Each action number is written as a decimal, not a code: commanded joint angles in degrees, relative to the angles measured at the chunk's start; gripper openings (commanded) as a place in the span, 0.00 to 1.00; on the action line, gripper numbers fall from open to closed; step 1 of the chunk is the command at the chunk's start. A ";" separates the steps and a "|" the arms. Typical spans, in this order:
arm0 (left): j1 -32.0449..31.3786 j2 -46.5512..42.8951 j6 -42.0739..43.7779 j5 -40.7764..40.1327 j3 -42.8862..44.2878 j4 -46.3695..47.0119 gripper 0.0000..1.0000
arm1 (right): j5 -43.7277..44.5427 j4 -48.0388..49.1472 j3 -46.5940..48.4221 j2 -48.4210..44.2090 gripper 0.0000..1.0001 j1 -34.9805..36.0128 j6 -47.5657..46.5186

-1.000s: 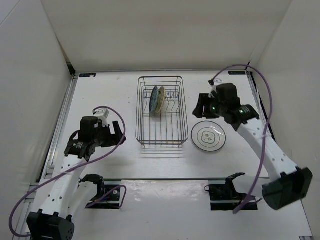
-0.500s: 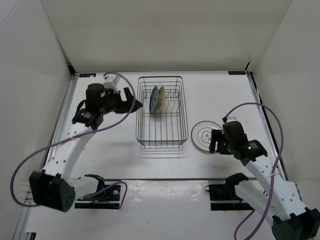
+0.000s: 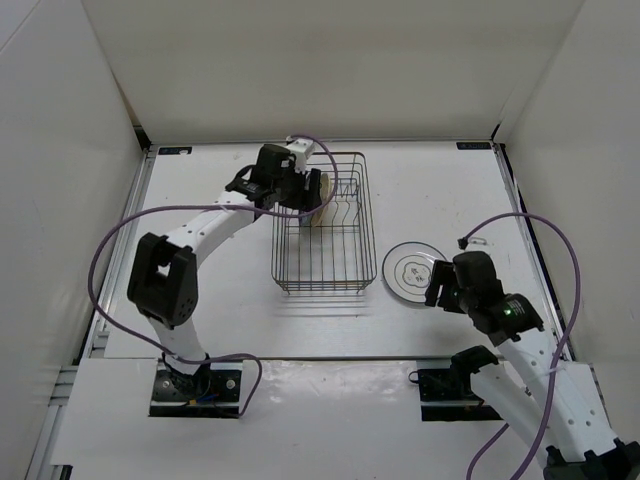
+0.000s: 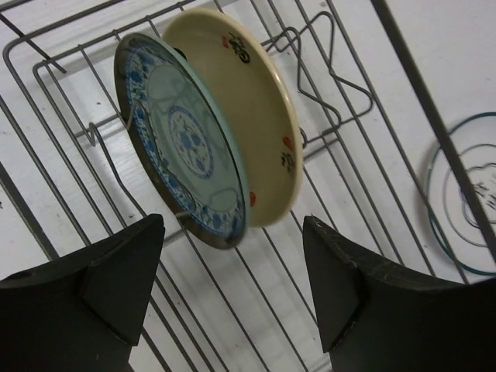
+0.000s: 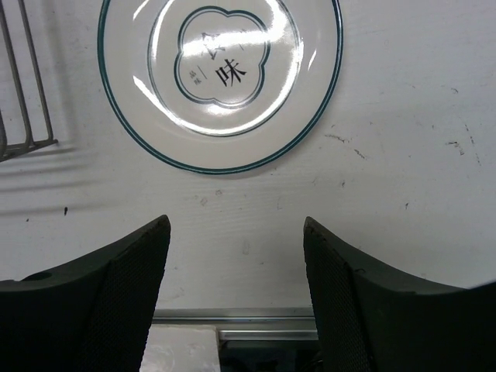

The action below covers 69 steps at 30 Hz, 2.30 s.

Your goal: Unload the plates from the dish rack

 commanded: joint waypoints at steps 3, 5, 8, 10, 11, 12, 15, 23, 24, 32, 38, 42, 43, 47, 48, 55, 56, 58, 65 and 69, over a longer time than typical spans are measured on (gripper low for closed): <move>-1.67 2.32 3.57 -5.69 5.95 0.85 0.81 | -0.99 0.73 -0.13 -2.65 0.72 0.24 0.71; -1.67 3.98 3.75 -6.39 6.39 0.95 0.77 | -1.25 0.47 -0.13 -2.64 0.72 0.24 0.89; -1.85 5.04 3.66 -7.89 5.52 1.73 0.68 | -1.51 0.56 -0.22 -2.72 0.72 0.24 0.71; -1.85 5.66 4.19 -7.89 4.11 2.88 0.61 | -1.52 0.56 -0.22 -2.81 0.72 0.24 0.89; -1.94 5.57 4.45 -7.89 3.84 3.49 0.58 | -1.60 0.73 -0.48 -2.72 0.72 0.24 0.80; -2.02 5.92 4.45 -8.07 3.67 3.76 0.55 | -1.52 0.91 -0.48 -2.72 0.72 0.24 0.71; -2.02 5.93 4.80 -8.07 2.44 5.07 0.47 | -1.69 1.52 -1.01 -2.37 0.72 0.16 0.54; -2.38 4.35 4.28 -7.46 0.50 6.83 0.24 | -1.43 1.79 -1.10 -0.62 0.72 0.07 0.36; -2.29 4.26 4.19 -7.28 0.24 7.36 0.22 | -1.60 1.96 -1.01 -0.53 0.72 0.15 0.45; -2.38 -2.32 1.56 -6.31 -1.43 9.11 0.17 | -1.52 2.31 -1.27 0.18 0.74 0.07 0.36; -2.38 -9.97 -1.87 -6.22 -5.64 14.56 0.17 | -1.60 2.40 -1.54 0.79 0.74 0.07 0.19; -2.38 -15.59 -3.72 -5.87 -8.20 20.09 0.14 | -1.60 2.66 -1.45 0.97 0.74 0.24 0.18; -2.46 -16.30 -3.55 -6.04 -8.55 20.28 0.13 | -1.60 2.49 -1.45 1.32 0.74 0.24 0.10; -3.43 -20.35 3.01 -7.09 -6.71 14.09 0.12 | -1.52 2.66 -1.45 1.23 0.74 0.24 0.10; -3.87 -22.09 4.70 -8.06 -5.14 12.04 0.12 | -1.34 2.49 -1.45 0.97 0.74 0.24 0.10; -4.93 -24.57 18.69 -37.13 -3.09 -8.35 0.03 | -1.60 2.67 -1.62 0.79 0.74 0.15 0.01; -3.88 -24.49 18.78 -43.34 -4.15 -9.15 0.00 | -1.52 2.93 -1.54 0.79 0.75 0.15 0.01; -1.68 -24.75 15.98 -45.85 -10.12 -9.33 0.00 | -1.87 3.02 -1.54 0.97 0.75 0.24 -0.25; 6.59 -17.04 6.65 -38.83 -16.82 -11.53 0.03 | -2.40 3.19 -1.45 1.94 0.75 0.24 -0.43; 7.46 -9.91 4.98 -37.95 -13.83 -13.90 0.01 | -2.22 2.84 -1.45 1.32 0.75 0.15 -0.17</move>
